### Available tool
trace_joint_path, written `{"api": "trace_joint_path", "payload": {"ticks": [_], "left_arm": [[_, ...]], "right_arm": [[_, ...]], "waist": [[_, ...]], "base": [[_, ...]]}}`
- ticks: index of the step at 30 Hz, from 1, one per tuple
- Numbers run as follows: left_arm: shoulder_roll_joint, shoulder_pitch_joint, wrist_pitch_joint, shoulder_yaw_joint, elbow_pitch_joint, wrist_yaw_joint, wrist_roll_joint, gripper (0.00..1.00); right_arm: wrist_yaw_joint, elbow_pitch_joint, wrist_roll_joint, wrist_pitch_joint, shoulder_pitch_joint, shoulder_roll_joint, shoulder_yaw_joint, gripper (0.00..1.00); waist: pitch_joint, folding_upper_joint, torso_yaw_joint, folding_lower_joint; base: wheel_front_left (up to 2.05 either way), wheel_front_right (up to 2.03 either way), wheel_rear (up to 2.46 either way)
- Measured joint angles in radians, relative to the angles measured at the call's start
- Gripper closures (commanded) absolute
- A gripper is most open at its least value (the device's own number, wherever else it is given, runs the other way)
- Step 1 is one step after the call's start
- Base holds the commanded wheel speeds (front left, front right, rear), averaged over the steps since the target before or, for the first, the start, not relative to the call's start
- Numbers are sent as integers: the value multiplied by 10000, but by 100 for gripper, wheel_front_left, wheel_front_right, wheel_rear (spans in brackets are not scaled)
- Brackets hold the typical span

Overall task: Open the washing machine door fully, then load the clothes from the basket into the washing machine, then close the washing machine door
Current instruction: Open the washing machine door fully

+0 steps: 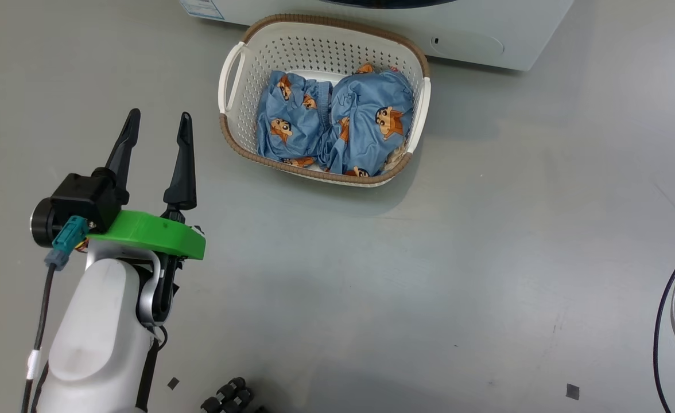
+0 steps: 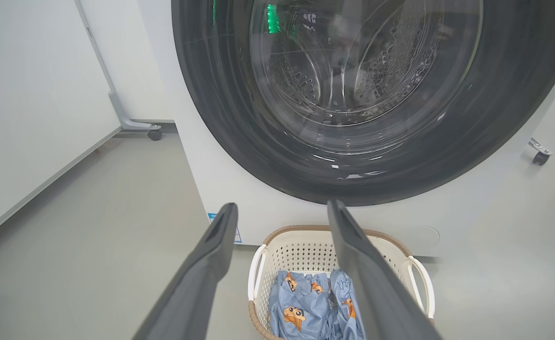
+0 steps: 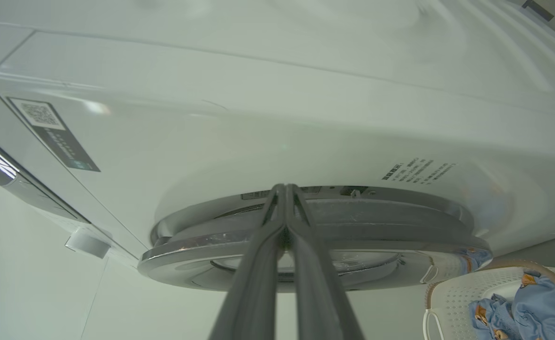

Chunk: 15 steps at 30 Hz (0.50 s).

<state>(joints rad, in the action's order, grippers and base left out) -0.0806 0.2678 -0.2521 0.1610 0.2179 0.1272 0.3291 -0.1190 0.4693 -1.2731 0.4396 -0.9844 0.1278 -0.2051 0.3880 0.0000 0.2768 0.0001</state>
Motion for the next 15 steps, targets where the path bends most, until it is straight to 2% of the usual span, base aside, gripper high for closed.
{"api": "trace_joint_path", "payload": {"ticks": [15], "left_arm": [[276, 437, 0, 79, -13, 0, 163, 0]], "right_arm": [[-69, 19, 520, 399, -578, 54, 537, 100]], "waist": [[655, 0, 505, 0]], "base": [[0, 0, 0]]}}
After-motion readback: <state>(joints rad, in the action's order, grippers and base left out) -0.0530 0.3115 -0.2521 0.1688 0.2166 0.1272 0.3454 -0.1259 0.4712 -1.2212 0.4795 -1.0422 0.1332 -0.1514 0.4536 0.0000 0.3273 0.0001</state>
